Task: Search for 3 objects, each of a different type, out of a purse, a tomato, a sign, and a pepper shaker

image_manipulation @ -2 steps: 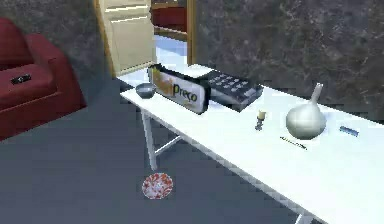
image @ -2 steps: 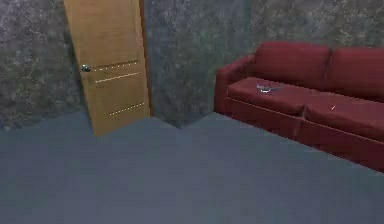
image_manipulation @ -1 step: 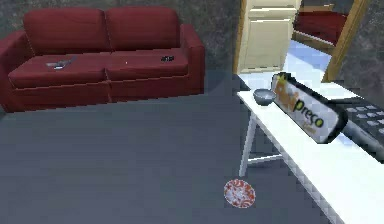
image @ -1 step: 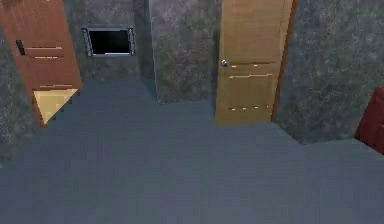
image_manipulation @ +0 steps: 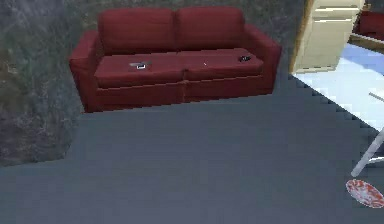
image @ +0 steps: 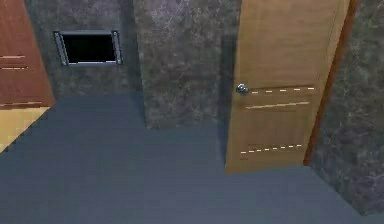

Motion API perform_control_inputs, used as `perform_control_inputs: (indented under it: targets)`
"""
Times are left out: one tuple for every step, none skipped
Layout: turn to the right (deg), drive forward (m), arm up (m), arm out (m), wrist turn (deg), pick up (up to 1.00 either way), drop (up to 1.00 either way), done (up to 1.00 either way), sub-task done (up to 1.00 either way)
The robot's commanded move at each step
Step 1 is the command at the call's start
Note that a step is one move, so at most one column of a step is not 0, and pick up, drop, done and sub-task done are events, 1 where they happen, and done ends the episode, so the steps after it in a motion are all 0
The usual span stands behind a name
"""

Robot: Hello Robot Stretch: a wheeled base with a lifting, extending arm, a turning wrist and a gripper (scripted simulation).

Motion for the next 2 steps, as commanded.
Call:
perform_control_inputs:
  targets:
    - [0.0, 1.00, 0.00, 0.00, 0.0, 0.00, 0.00, 0.00, 0.00]
    - [-3.0, 0.00, 0.00, 0.00, 0.0, 0.00, 0.00, 0.00, 0.00]
